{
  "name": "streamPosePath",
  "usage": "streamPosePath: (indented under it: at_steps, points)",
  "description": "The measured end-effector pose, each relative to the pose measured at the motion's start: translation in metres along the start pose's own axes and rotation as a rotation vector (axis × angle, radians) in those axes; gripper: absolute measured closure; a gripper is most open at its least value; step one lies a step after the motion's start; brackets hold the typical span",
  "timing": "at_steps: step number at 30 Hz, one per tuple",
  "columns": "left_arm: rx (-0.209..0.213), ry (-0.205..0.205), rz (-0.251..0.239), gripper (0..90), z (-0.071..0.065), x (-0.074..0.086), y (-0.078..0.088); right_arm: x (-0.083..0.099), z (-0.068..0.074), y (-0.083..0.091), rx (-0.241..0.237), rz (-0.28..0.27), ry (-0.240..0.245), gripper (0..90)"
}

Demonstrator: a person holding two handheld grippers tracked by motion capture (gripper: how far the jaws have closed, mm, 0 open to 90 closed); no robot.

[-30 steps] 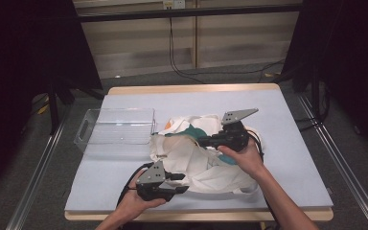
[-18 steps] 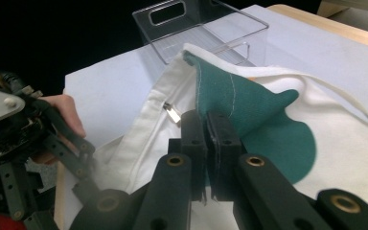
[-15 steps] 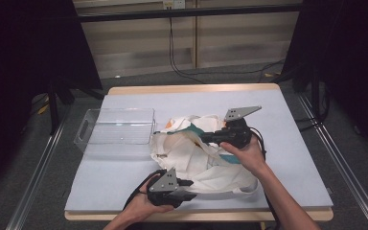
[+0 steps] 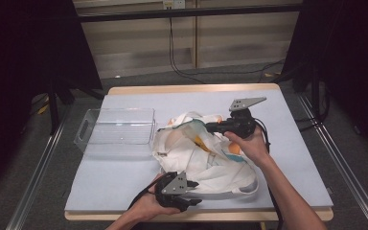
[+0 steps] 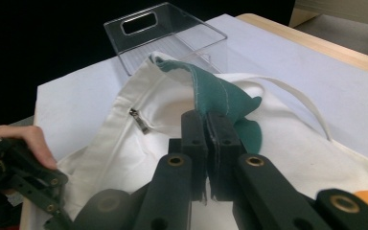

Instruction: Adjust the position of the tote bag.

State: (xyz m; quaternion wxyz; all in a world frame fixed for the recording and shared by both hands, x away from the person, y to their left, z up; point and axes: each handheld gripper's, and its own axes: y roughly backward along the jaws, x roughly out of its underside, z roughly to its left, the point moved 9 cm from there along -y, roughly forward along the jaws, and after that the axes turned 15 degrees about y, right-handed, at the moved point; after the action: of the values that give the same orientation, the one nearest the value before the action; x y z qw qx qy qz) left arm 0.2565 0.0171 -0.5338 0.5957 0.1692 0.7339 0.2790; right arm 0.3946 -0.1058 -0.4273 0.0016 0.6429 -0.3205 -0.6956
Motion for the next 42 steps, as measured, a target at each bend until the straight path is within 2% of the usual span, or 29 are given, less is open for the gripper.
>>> streamPosePath:
  at_steps: [4,6,7,10,11,13,15,18,21,22,25,26,29,31,34,36,38,40,42]
  points:
    - [-0.022,0.005,0.004,58.4,0.004,-0.001,0.000,0.003,-0.014,-0.002,0.019,0.011,-0.012,86.6]
    - [-0.039,0.019,-0.002,60.6,0.006,-0.001,0.000,0.007,-0.020,-0.003,0.026,0.012,-0.026,86.6]
    - [-0.050,0.009,-0.001,62.2,0.007,-0.002,0.000,0.009,-0.024,-0.003,0.030,0.010,-0.035,86.6]
    - [-0.051,0.027,0.002,63.1,0.008,-0.002,-0.002,0.014,-0.033,-0.006,0.037,0.016,-0.056,86.6]
    - [-0.047,0.022,0.002,63.6,0.007,-0.002,-0.003,0.015,-0.035,-0.006,0.035,0.017,-0.057,86.7]
    - [-0.040,0.036,0.000,67.5,0.007,-0.003,-0.003,0.014,-0.038,-0.006,0.037,0.021,-0.050,86.6]
    - [-0.018,0.053,-0.006,82.2,0.009,-0.005,-0.002,0.010,-0.041,-0.005,0.049,0.014,-0.038,86.6]
    - [0.007,0.090,-0.004,87.4,0.011,-0.007,0.001,0.007,-0.043,-0.003,0.048,0.007,-0.030,86.7]
    - [0.017,0.112,-0.011,88.4,0.010,-0.010,0.005,0.005,-0.048,-0.002,0.052,0.005,-0.025,86.7]
    - [0.008,0.118,-0.027,88.6,0.010,-0.013,0.008,0.004,-0.049,-0.002,0.053,0.000,-0.024,86.7]
    - [0.019,0.142,-0.046,88.6,0.008,-0.020,0.016,0.009,-0.058,-0.004,0.054,-0.018,-0.043,86.7]
    - [0.032,0.156,-0.066,88.7,0.008,-0.023,0.019,0.011,-0.062,-0.004,0.061,-0.019,-0.051,86.7]
    - [0.041,0.162,-0.078,88.7,0.007,-0.027,0.024,0.016,-0.070,-0.003,0.077,-0.020,-0.068,86.8]
    - [0.056,0.168,-0.096,88.7,0.006,-0.031,0.026,0.018,-0.076,-0.002,0.091,-0.016,-0.072,86.8]
    - [0.065,0.153,-0.086,88.7,0.003,-0.032,0.029,0.019,-0.089,-0.001,0.115,0.006,-0.072,86.9]
    - [0.078,0.162,-0.090,88.8,-0.001,-0.031,0.029,0.021,-0.101,0.000,0.135,0.017,-0.084,86.9]
    - [0.082,0.150,-0.082,88.8,-0.002,-0.030,0.031,0.023,-0.111,0.001,0.146,0.017,-0.103,86.9]
    - [0.085,0.174,-0.112,88.7,-0.003,-0.033,0.033,0.027,-0.120,0.000,0.161,0.032,-0.125,87.0]
    - [0.089,0.178,-0.117,88.7,-0.003,-0.033,0.035,0.035,-0.129,-0.002,0.183,0.061,-0.144,87.0]
